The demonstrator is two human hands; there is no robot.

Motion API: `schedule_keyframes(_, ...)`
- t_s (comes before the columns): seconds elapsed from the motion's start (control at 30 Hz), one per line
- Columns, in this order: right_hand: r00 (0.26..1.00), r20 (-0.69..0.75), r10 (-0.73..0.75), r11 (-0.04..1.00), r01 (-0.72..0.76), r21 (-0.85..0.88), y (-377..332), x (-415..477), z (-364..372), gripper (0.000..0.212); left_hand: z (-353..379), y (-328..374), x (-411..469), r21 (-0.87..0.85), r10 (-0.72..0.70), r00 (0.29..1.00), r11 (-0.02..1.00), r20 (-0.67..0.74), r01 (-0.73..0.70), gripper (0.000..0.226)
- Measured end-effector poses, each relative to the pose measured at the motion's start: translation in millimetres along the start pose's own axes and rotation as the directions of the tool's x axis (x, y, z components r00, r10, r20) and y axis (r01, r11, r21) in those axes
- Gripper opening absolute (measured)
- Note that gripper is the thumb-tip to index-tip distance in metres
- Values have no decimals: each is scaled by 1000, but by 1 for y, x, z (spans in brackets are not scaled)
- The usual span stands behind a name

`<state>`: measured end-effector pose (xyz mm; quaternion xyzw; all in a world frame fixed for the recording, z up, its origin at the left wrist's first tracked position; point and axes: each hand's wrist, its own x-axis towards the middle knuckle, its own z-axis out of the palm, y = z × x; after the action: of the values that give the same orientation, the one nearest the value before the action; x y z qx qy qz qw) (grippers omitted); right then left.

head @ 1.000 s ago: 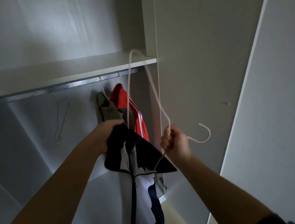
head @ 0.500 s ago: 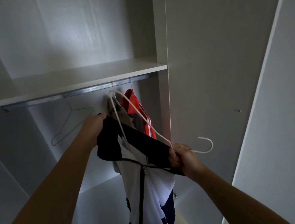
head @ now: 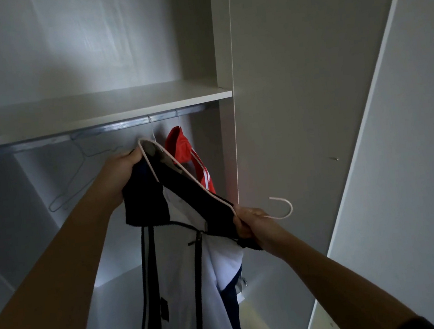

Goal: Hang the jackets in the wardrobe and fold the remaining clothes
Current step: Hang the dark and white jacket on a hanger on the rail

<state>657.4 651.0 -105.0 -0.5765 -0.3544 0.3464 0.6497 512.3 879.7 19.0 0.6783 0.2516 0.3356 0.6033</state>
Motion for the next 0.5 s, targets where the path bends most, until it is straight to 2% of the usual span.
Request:
schedule_keyframes(0.07, 999, -6, 44, 995, -44, -87, 1, -2, -5, 49, -6, -1, 6, 227, 84, 996, 971, -35, -74, 26)
schedule_keyframes(0.17, 993, -16, 118, 980, -119, -161, -1, -5, -9, 47, -13, -9, 9, 599, 257, 966, 776, -17, -196, 30)
schedule_keyframes(0.23, 989, -15, 146, 971, -146, -191, -2, -7, -12, 47, -18, -15, 11, 734, 331, 942, 625, 59, -265, 28)
schedule_keyframes(0.3, 984, 2, 176, 967, -173, -186, -1, -11, -15, 47, -23, -18, 13, 772, 368, 921, 548, 125, -324, 26)
schedule_keyframes(0.4, 980, 18, 196, 961, -189, -201, 4, -15, -18, 47, -25, -17, 16, 743, 303, 928, 566, 215, -357, 26)
schedule_keyframes(0.5, 970, -12, 242, 945, -238, -224, 10, -16, -22, 49, -28, -20, 18, 662, 159, 955, 692, 249, -287, 28)
